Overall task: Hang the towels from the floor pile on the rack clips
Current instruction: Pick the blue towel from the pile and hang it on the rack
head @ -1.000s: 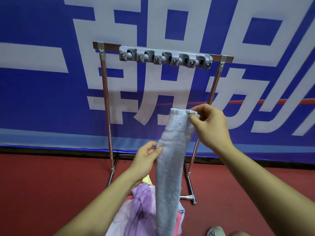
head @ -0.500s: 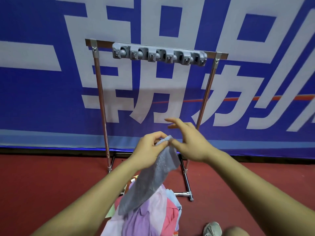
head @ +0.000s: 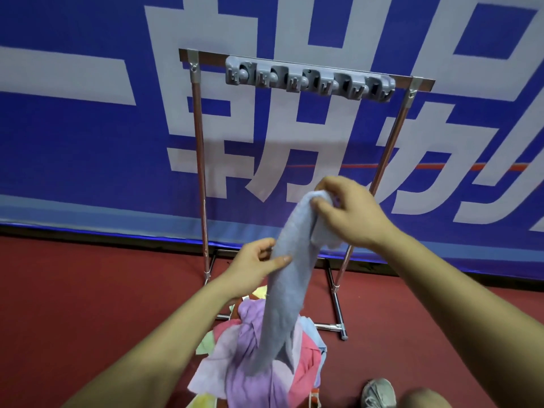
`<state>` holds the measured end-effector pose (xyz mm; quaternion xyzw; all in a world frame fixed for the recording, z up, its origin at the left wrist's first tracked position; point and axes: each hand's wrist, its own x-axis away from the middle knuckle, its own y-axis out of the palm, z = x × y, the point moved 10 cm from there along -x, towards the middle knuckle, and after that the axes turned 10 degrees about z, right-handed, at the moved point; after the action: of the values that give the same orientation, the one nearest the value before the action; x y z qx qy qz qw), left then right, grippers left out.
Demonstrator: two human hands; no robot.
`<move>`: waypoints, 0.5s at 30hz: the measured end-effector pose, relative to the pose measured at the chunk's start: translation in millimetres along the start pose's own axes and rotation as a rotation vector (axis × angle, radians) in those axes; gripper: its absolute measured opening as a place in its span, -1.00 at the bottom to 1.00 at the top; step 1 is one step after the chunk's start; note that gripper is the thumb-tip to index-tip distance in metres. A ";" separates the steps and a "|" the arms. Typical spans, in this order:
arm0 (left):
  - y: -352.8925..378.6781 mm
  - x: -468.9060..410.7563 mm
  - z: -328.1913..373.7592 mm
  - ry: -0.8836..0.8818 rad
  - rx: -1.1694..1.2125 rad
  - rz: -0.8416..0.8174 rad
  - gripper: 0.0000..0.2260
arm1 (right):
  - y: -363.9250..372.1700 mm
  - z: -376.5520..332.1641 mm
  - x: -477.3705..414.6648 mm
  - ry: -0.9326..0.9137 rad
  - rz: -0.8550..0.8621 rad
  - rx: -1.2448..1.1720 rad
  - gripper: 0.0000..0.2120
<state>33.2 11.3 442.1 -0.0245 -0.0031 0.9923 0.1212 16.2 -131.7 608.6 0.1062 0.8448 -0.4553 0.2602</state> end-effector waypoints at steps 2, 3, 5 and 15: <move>-1.8 2.4 -13.4 -0.011 0.000 0.001 -0.81 | -19.5 4.3 -8.7 0.047 0.096 -0.043 -0.84; -1.4 3.1 -19.2 -0.007 -0.014 -0.007 -0.82 | -30.1 7.9 -12.4 0.067 0.142 -0.058 -0.86; -0.4 5.3 -27.8 -0.005 -0.036 -0.022 -0.88 | -50.7 18.5 -17.6 0.110 0.223 -0.056 -0.88; 1.9 -17.1 16.6 0.096 -0.141 -0.013 -0.93 | -67.5 123.7 20.5 0.351 0.169 0.145 -0.90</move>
<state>48.5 5.3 459.5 -0.0803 -0.0673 0.9866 0.1255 13.3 -272.8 590.2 0.2727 0.8304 -0.4658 0.1381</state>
